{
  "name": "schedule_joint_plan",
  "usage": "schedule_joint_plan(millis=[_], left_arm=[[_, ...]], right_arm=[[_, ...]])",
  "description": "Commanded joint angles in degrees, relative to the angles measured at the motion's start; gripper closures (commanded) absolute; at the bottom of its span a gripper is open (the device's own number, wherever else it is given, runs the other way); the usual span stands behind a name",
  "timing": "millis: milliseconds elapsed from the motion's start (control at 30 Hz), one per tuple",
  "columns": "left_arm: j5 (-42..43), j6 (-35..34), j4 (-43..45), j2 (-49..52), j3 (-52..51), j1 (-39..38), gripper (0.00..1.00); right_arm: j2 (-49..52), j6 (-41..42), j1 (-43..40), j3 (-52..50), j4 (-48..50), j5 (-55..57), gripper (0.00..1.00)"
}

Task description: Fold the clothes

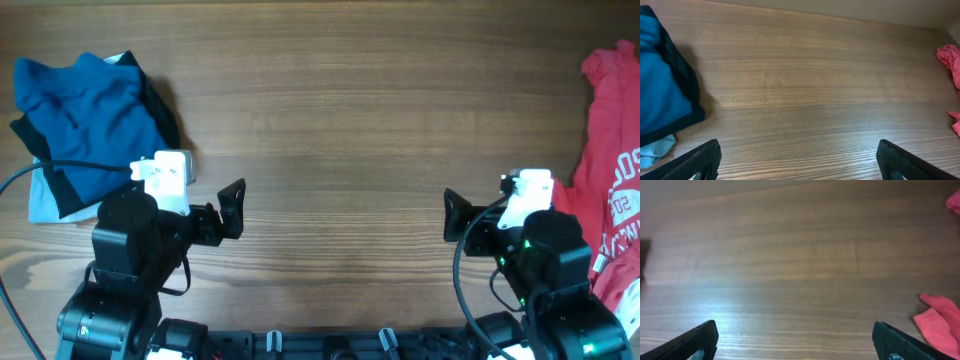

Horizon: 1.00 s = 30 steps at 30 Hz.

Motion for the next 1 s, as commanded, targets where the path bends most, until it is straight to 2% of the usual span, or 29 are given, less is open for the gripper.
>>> schedule_joint_plan(millis=[0,367,500,700,833,967], left_arm=[[-0.92,-0.52,0.13,-0.13,-0.46,-0.37,0.0],[-0.92,-0.52,0.13,-0.13,-0.46,-0.37,0.0],[-0.92,-0.52,0.13,-0.13,-0.46,-0.37,0.0],[-0.92,-0.52,0.13,-0.13,-0.46,-0.37,0.0],[-0.92,-0.52,0.13,-0.13,-0.46,-0.37,0.0],[-0.92,-0.52,0.13,-0.13,-0.46,-0.37,0.0]], right_arm=[[1.62,0.83,0.07,-0.46,-0.17,1.4,0.0],[5.51,0.83,0.07,-0.48,-0.13,1.4,0.0],[3.74,0.68,-0.46,-0.68,-1.07,1.44,0.0],[-7.06,-1.62,-4.17,-4.22,3.21,-0.02,0.0],[-17.86,-10.51,-7.61,-13.0,10.69,-9.09,0.01],[-26.86,-11.32,-9.49,-22.51,18.56,-13.29,0.0]])
